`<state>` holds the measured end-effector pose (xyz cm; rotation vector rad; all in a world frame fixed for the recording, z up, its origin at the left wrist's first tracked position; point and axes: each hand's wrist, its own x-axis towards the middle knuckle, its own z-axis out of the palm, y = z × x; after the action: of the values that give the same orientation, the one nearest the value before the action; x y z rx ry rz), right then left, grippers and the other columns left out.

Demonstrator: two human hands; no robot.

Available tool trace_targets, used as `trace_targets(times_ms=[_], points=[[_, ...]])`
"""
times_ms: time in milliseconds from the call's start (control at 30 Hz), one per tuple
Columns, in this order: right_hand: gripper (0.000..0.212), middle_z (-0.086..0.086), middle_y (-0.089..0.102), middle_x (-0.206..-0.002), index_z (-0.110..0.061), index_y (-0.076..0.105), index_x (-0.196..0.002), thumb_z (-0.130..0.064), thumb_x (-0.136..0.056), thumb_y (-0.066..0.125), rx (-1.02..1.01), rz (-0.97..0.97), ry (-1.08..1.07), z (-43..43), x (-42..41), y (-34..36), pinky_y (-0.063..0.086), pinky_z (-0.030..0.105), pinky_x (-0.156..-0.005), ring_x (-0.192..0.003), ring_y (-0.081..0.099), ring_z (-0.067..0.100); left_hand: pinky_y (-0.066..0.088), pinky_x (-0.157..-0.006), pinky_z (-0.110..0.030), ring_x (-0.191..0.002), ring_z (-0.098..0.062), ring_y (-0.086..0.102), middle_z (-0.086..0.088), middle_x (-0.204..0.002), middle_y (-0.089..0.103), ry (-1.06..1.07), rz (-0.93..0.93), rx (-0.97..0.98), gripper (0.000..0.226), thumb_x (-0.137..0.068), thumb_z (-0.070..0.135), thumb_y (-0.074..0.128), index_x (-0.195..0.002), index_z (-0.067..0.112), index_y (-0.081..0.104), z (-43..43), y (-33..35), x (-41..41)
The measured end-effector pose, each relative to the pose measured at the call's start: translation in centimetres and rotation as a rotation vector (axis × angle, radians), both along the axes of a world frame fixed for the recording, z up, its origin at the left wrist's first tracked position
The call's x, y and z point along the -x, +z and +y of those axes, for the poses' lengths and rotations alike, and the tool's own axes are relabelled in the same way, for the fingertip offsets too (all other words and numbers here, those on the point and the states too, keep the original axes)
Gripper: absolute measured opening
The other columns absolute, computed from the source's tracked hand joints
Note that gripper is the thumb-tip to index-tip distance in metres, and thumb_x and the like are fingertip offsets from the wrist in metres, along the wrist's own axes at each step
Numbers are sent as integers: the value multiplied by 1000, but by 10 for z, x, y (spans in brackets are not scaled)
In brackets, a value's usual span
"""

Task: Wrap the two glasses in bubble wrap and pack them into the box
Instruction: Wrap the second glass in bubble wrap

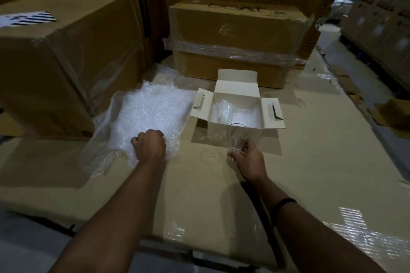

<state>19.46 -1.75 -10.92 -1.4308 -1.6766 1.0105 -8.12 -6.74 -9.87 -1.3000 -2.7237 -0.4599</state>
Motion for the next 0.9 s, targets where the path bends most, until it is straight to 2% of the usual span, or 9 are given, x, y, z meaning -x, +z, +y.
trace_targets(times_ms=[133, 233, 333, 433, 533, 600, 733, 800, 900], points=[[44, -10, 67, -101, -24, 57, -113, -22, -76, 81, 38, 31, -58, -17, -4, 4, 49, 22, -83, -93, 62, 5, 37, -84, -42, -86, -29, 62, -7, -89, 73, -16, -67, -304, 10, -90, 21, 66, -91, 17, 76, 0, 12, 7], [22, -9, 62, -89, -17, 63, -100, -14, -82, 74, -133, 45, -259, -54, -2, 2, 46, 20, -74, -82, 59, 8, 40, -82, -42, -87, -31, 64, -6, -96, 74, -113, -43, -489, 17, -94, 23, 60, -94, 14, 74, -8, 18, 4], [8, -3, 66, -71, -18, 70, -79, -19, -86, 71, -172, 58, -203, -74, 14, 4, 50, 30, -64, -65, 62, 14, 47, -73, -39, -76, -30, 65, -5, -90, 73, -304, -119, -606, 18, -92, 22, 57, -91, 14, 73, -27, 17, -17], [35, 5, 63, -63, -14, 66, -75, -48, -86, 67, 230, 344, -91, -62, 48, 26, 51, 34, -54, -55, 58, 20, 43, -69, -34, -74, -23, 64, 1, -87, 73, -520, -141, -598, 19, -89, 25, 55, -88, 17, 73, -52, 8, -51], [65, 12, 66, -85, -9, 66, -99, -70, -76, 63, 471, 436, 14, -40, 74, 48, 57, 44, -65, -68, 63, 26, 48, -67, -32, -75, -19, 64, 2, -86, 73, -683, -159, -576, 20, -87, 25, 56, -87, 17, 75, -72, -3, -66], [67, 5, 62, -89, -8, 61, -108, -63, -73, 73, 464, 306, 112, -30, 86, 55, 54, 30, -56, -68, 64, 18, 50, -65, -33, -75, -19, 63, 3, -85, 72, -800, -156, -515, 15, -85, 22, 61, -87, 17, 75, -79, -10, -65], [22, 6, 64, -78, -8, 65, -98, -15, -81, 77, 308, -96, 164, -23, 101, 55, 39, 18, -37, -55, 57, 16, 52, -72, -37, -91, -15, 58, 5, -102, 68, -907, -206, -276, 15, -83, 29, 68, -93, 23, 76, -88, -12, -56], [4, 2, 62, -68, -9, 68, -85, -12, -88, 67, 210, 4, 116, -26, 98, 54, 43, 20, -43, -54, 56, 14, 52, -81, -34, -104, -13, 56, 7, -121, 61, -872, -295, -206, 28, -85, 44, 63, -103, 26, 74, -91, -8, -53], [24, 1, 64, -68, -11, 69, -76, -23, -95, 60, 56, 193, 66, -43, 75, 57, 50, 32, -61, -62, 59, 15, 46, -77, -28, -96, -14, 59, 3, -114, 59, -807, -409, -131, 41, -90, 58, 53, -116, 28, 66, -95, 1, -63]])
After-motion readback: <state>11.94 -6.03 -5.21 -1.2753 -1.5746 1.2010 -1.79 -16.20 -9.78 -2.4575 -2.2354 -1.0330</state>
